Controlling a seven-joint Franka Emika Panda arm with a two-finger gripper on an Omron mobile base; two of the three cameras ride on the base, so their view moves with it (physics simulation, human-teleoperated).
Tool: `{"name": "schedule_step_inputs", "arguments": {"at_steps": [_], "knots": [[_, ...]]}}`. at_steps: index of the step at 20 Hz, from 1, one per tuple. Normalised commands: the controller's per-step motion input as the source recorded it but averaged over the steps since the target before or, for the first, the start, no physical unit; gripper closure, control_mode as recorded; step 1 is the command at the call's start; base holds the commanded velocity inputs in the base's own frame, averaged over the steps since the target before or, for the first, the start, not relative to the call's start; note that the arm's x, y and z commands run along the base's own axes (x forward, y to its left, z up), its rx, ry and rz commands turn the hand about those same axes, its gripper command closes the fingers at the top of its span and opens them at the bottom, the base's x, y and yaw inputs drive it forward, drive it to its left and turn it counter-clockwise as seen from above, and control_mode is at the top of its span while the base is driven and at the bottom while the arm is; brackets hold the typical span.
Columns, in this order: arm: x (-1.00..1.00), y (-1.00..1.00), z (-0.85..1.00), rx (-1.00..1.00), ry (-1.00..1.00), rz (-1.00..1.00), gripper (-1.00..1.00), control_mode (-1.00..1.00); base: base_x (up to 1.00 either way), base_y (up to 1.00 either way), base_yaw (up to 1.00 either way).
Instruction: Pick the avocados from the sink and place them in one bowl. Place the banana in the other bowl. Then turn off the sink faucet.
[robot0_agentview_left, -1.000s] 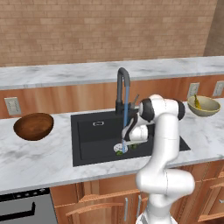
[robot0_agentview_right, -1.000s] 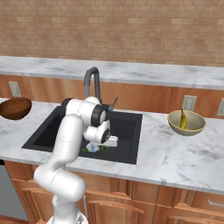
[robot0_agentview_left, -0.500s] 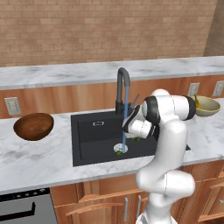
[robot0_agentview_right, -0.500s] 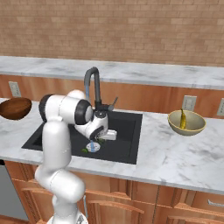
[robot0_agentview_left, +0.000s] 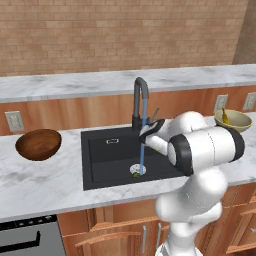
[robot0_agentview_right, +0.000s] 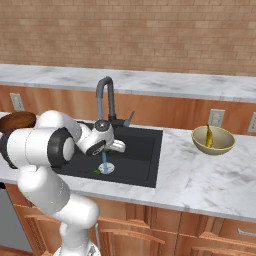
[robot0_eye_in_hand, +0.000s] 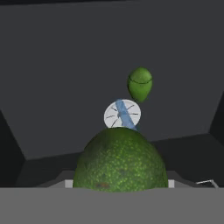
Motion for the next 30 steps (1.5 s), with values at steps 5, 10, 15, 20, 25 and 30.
{"name": "schedule_step_inputs", "arguments": {"at_steps": [5, 10, 15, 20, 25, 30], "knots": [[-0.59, 0.08, 0.82, 0.01, -0.17, -0.09, 1.0, -1.0, 0.0, 0.0, 0.0], [-0.47, 0.5, 0.7, 0.0, -0.09, -0.08, 1.0, -1.0, 0.0, 0.0, 0.0], [-0.15, 0.92, 0.72, -0.02, 0.0, -0.06, 1.0, -1.0, 0.0, 0.0, 0.0], [-0.14, 0.98, 0.54, -0.07, 0.0, -0.09, 1.0, -1.0, 0.0, 0.0, 0.0], [0.0, 0.83, 0.33, -0.09, 0.0, -0.02, 1.0, -1.0, 0.0, 0.0, 0.0], [0.0, 0.55, 0.19, -0.01, 0.02, 0.3, 1.0, -1.0, 0.0, 0.0, 0.0]]}}
